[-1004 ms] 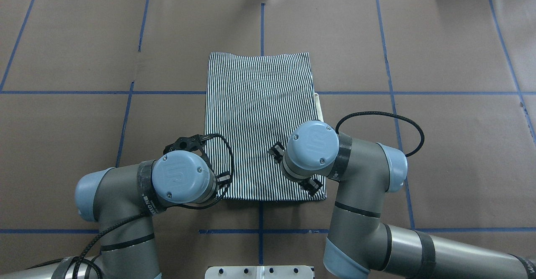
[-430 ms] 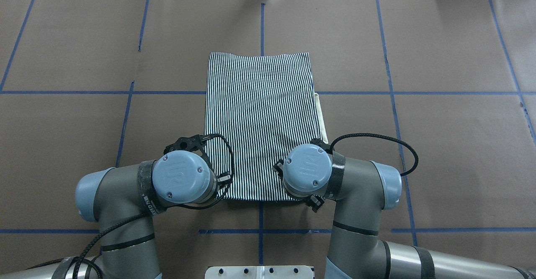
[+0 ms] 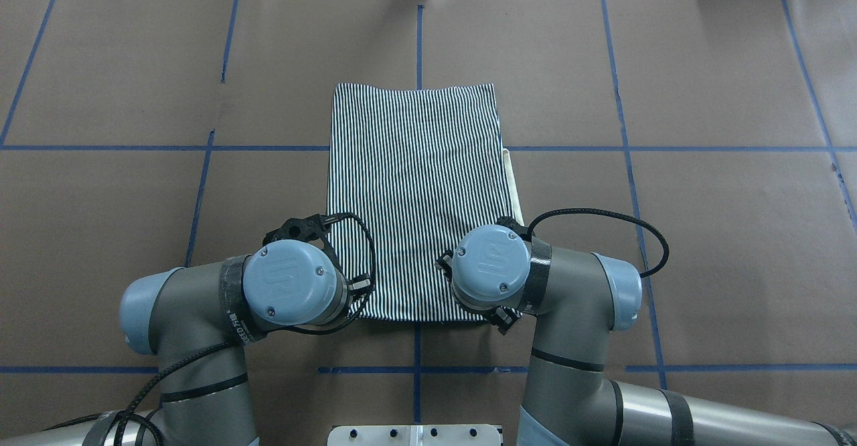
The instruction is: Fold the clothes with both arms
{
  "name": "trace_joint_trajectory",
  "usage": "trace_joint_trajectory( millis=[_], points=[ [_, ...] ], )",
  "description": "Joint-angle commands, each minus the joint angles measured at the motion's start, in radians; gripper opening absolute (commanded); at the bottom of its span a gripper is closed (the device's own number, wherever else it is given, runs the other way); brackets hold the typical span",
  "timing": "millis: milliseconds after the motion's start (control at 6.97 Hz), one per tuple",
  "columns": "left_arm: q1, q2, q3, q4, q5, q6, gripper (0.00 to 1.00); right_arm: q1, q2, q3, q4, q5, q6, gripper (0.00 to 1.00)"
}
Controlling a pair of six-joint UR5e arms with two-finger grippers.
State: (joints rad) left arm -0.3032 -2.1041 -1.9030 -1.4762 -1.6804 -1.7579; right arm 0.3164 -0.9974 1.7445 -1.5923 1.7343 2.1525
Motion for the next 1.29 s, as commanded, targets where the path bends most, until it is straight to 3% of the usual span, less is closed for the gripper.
trace_joint_trajectory(
  millis=[0, 430, 717, 861, 1004, 1148],
  points=[
    [-0.001, -0.001, -0.007, 0.002, 0.001, 0.000, 0.00, 0.001, 0.002, -0.019, 0.006, -0.001, -0.008, 1.00],
    [-0.001, -0.001, -0.007, 0.002, 0.001, 0.000, 0.00, 0.003, -0.001, -0.031, 0.002, -0.001, -0.010, 1.00],
    [-0.001, 0.001, -0.007, 0.002, 0.001, 0.000, 0.00, 0.003, -0.001, -0.025, 0.000, 0.004, -0.003, 0.46],
    [-0.001, 0.001, -0.007, 0.002, 0.001, 0.000, 0.00, 0.001, -0.001, -0.025, 0.000, 0.005, -0.003, 0.24],
    [-0.001, -0.001, -0.007, 0.002, 0.001, -0.002, 0.00, 0.001, 0.005, -0.026, -0.001, 0.007, -0.005, 0.05],
    [-0.001, -0.001, -0.007, 0.002, 0.001, -0.002, 0.00, 0.001, 0.005, -0.020, -0.001, 0.011, -0.006, 0.00]
  ],
)
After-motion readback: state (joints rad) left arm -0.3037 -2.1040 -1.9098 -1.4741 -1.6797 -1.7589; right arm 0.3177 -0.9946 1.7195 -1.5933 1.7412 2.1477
